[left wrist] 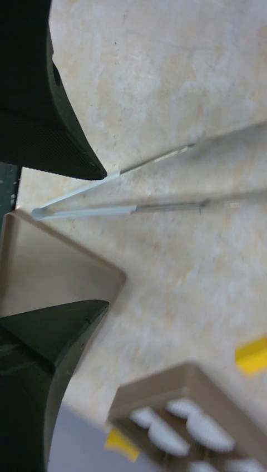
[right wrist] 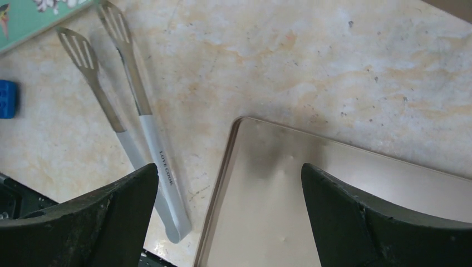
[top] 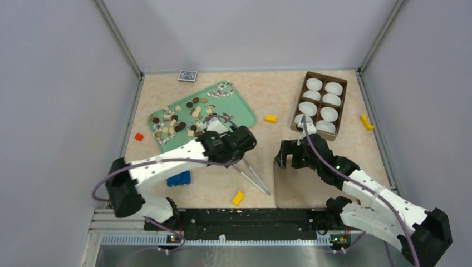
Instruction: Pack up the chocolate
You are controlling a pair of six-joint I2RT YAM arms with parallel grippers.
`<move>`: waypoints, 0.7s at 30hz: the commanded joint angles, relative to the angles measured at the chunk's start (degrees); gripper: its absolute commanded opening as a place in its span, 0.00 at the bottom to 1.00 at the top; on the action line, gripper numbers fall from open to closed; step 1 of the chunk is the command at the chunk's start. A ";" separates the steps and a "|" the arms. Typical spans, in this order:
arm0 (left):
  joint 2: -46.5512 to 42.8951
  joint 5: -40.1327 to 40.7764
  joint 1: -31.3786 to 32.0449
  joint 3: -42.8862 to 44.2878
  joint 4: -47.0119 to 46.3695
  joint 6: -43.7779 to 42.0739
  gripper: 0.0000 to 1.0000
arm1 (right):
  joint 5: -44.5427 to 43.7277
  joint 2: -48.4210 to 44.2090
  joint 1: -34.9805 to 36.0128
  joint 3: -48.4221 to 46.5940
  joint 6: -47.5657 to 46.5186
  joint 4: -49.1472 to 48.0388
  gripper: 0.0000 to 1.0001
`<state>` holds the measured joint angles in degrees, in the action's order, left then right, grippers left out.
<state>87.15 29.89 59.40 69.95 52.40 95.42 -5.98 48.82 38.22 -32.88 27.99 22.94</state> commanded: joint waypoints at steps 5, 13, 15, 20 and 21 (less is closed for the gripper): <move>-24.20 4.44 -4.67 -6.12 -1.49 -15.57 0.84 | -8.40 6.15 14.15 -4.94 -3.77 -4.90 0.96; -36.37 7.10 -10.91 -7.46 12.20 -19.89 0.94 | -12.70 28.92 26.55 -16.48 -5.68 -4.58 0.97; -38.80 7.05 -11.21 -8.27 13.11 -20.66 0.98 | -11.05 32.05 26.81 -17.46 -5.81 -5.79 0.97; -42.55 6.59 -11.23 -10.61 14.14 -20.28 0.99 | -11.04 38.18 28.14 -18.70 -7.51 -8.87 0.97; -42.84 6.54 -11.23 -10.89 14.23 -20.07 0.99 | -11.05 39.60 28.26 -18.74 -7.73 -9.34 0.97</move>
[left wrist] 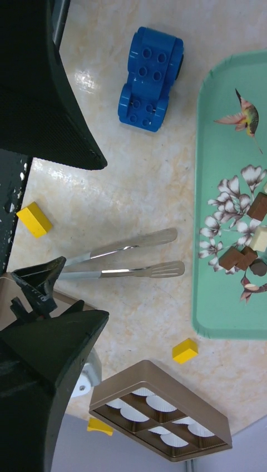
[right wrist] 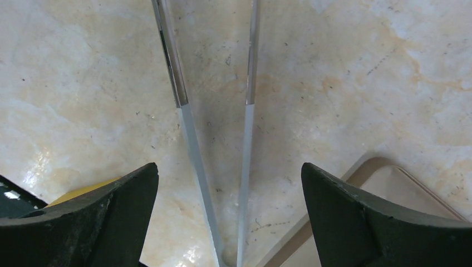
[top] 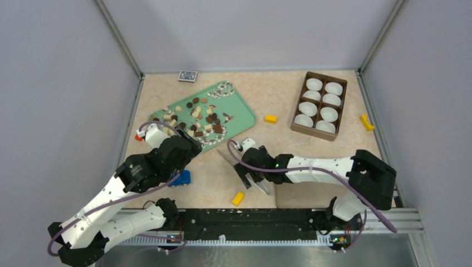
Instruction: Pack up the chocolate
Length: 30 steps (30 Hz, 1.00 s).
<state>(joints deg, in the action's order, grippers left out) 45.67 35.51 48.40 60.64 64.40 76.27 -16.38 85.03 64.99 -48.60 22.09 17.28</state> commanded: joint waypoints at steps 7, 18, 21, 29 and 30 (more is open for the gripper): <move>-0.31 0.31 -0.23 -2.19 1.27 -1.97 0.99 | -3.70 9.62 2.30 -2.15 -1.00 -8.69 0.80; 2.37 0.33 -0.29 -2.72 -0.07 -3.32 0.99 | -5.14 12.36 2.30 0.38 0.57 -15.03 0.73; 2.40 0.10 -0.31 -2.96 -0.52 -3.58 0.99 | -4.28 13.67 2.29 -0.49 0.88 -14.49 0.69; 1.86 -0.13 -0.88 -3.07 -2.07 -4.04 0.99 | -2.93 12.36 2.33 0.67 3.34 -13.63 0.65; 1.95 -0.21 -0.91 -3.12 -2.22 -4.26 0.99 | -2.60 12.16 2.29 0.91 3.43 -13.73 0.63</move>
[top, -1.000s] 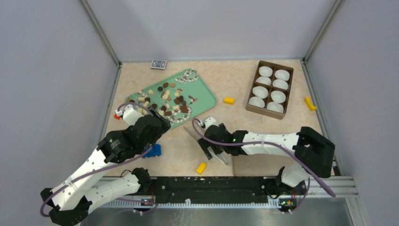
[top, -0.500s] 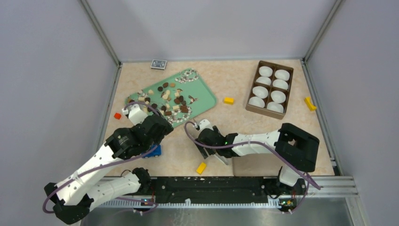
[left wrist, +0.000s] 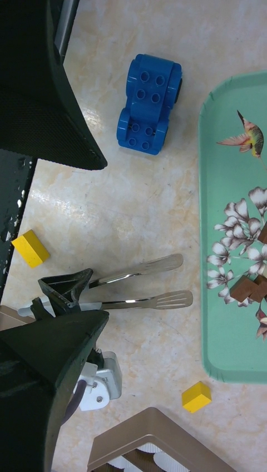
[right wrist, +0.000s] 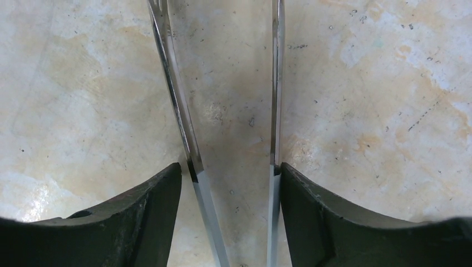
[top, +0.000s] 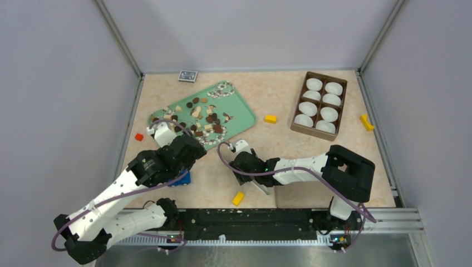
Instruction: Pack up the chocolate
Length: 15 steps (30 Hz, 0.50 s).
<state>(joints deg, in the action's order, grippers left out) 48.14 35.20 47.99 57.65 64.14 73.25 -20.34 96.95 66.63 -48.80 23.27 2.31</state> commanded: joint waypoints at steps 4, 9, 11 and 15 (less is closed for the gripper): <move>-0.03 -0.53 -0.85 -0.36 -2.39 -1.70 0.99 | 1.88 0.59 0.64 1.22 2.46 1.64 0.46; 0.04 -1.86 -1.25 -0.50 -3.73 -2.96 0.99 | 0.90 -0.40 0.67 -0.53 1.37 5.25 0.31; 0.68 -1.87 -1.27 0.49 -4.00 -3.98 0.99 | 0.70 -2.84 0.61 -1.43 0.43 7.23 0.27; 4.04 -1.48 -3.22 2.05 -3.87 -6.37 0.99 | 1.85 -7.46 0.24 -4.07 -0.99 11.84 0.26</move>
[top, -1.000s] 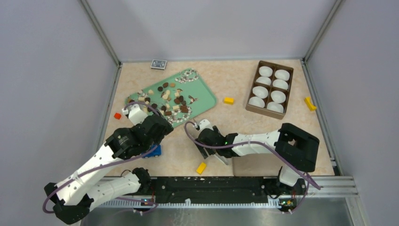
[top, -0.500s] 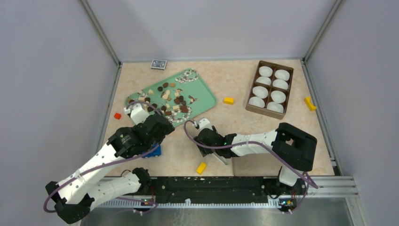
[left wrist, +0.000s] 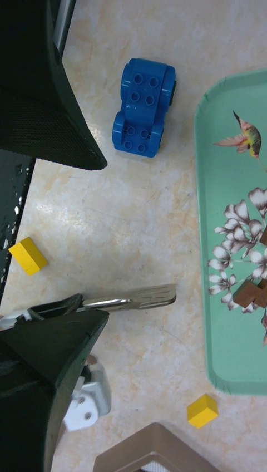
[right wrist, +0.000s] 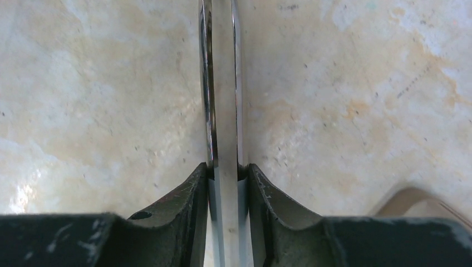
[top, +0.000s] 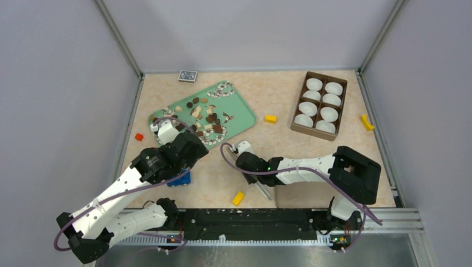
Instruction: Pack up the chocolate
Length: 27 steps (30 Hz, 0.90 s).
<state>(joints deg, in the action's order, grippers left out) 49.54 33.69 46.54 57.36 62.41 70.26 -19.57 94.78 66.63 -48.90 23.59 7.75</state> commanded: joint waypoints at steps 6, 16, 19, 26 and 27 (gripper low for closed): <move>5.07 -8.96 -10.58 0.50 -10.14 -11.89 0.99 | 4.27 -9.10 -1.57 -5.56 -0.72 9.89 0.13; 9.65 -12.91 -20.86 3.21 -11.05 -19.03 0.99 | 4.53 -17.74 -8.00 -7.76 -1.77 16.17 0.13; 11.24 -13.98 -26.56 4.26 -10.03 -21.53 0.99 | 5.55 -19.44 -10.81 -9.38 -2.10 18.44 0.13; 17.27 -22.15 -47.74 3.27 -11.79 -26.27 0.99 | 8.28 -20.48 -15.16 -13.80 -2.68 20.62 0.13; 18.45 -21.96 -49.78 3.09 -12.37 -26.34 0.99 | 8.56 -20.44 -15.48 -14.19 -2.90 20.52 0.13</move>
<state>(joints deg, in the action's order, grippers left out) 64.86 15.03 3.92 59.55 52.34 47.22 -13.04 76.66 52.53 -59.02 21.93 28.49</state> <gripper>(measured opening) 0.987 0.258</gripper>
